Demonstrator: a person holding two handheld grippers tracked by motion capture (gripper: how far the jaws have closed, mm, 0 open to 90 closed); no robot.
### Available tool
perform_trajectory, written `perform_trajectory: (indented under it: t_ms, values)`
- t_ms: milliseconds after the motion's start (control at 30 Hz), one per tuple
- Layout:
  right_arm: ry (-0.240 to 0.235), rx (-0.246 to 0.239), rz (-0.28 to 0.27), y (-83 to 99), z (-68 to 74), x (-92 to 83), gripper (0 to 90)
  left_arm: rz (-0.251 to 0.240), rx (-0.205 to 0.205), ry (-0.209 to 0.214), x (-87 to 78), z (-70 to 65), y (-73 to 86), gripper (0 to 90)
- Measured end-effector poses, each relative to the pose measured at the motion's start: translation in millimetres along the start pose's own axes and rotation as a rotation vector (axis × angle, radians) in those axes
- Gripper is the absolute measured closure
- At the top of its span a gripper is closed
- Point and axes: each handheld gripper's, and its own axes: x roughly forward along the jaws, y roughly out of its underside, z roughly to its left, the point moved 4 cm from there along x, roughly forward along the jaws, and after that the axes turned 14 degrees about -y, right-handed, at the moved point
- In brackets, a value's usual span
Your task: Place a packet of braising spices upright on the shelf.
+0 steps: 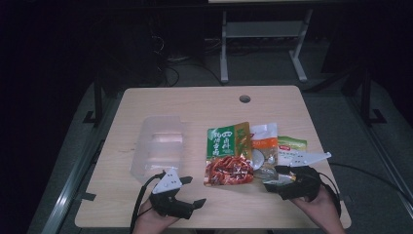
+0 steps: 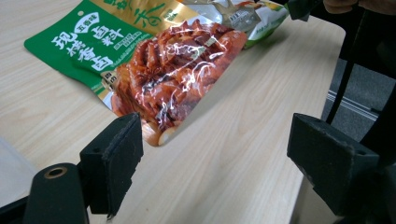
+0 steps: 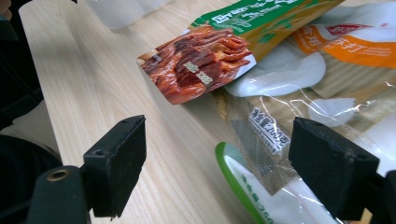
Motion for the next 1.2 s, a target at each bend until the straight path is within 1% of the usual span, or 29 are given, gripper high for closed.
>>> perform_trajectory:
  t_ms: [33,67,200,233,267,333,367,467,533,767,800,867,933,967,1033,1067,1100,1133,1200]
  values:
    - [0.0,0.004,-0.002,-0.4,-1.0,-0.3,17.7,0.0,-0.003,-0.003,1.0,0.1,-1.5,18.2]
    - [0.001,0.013,0.0,-0.7,-2.2,-0.6,17.0,-0.001,0.005,-0.007,2.7,1.3,-3.4,18.3]
    - [0.003,0.018,0.003,-4.5,-7.5,-1.4,16.4,-0.003,0.01,-0.003,11.1,3.1,-10.3,18.3]
    - [0.004,0.026,0.004,-5.5,-7.6,-1.2,16.2,-0.005,0.01,0.001,14.0,3.4,-12.7,18.3]
    - [0.004,0.019,0.006,-7.4,-8.5,-0.8,15.9,-0.008,0.008,0.004,16.3,3.3,-14.5,18.4]
    - [0.002,0.022,0.003,-11.0,-9.2,0.7,15.5,-0.009,0.014,0.006,20.4,3.7,-17.2,18.4]
    - [0.001,0.013,0.007,-12.3,-9.9,1.3,15.5,-0.01,0.016,0.009,23.5,3.7,-18.7,18.5]
    - [0.003,0.021,0.013,-18.4,-10.7,4.0,14.5,-0.011,0.016,0.012,29.1,4.6,-20.2,18.4]
    - [0.005,0.018,0.014,-21.8,-11.3,5.4,14.5,-0.012,0.018,0.012,31.3,5.0,-19.5,18.5]
    - [0.005,0.038,0.035,-32.4,-17.8,10.8,14.4,-0.014,0.019,0.013,33.5,4.7,-17.4,18.4]
    - [0.005,0.043,0.036,-35.0,-18.5,11.1,14.4,-0.015,0.019,0.014,33.9,4.6,-17.2,18.4]
    - [0.005,0.038,0.037,-42.1,-20.1,12.1,14.4,-0.011,0.024,0.014,35.4,4.7,-16.6,18.5]
    - [0.005,0.037,0.05,-50.8,-21.6,14.0,14.2,-0.01,0.025,0.013,36.8,4.4,-16.0,18.4]
    - [0.006,0.027,0.054,-52.7,-22.7,14.5,14.2,-0.007,0.027,0.014,37.8,4.0,-15.6,18.4]
    - [0.005,0.025,0.06,-60.8,-23.7,16.5,14.3,-0.001,0.033,0.011,39.1,3.5,-15.0,18.4]
    - [0.004,0.014,0.068,-65.6,-25.0,18.2,14.4,-0.001,0.033,0.011,39.7,3.4,-14.7,18.5]
    - [0.007,0.023,0.07,-69.5,-25.2,19.7,14.4,0.0,0.032,0.014,40.0,3.4,-14.5,18.5]
    - [0.009,0.015,0.078,-73.1,-27.3,21.3,14.4,0.001,0.033,0.014,40.2,3.5,-14.4,18.5]
    - [0.013,0.019,0.09,-79.8,-31.4,24.8,14.5,0.001,0.033,0.016,40.8,4.0,-14.4,18.5]
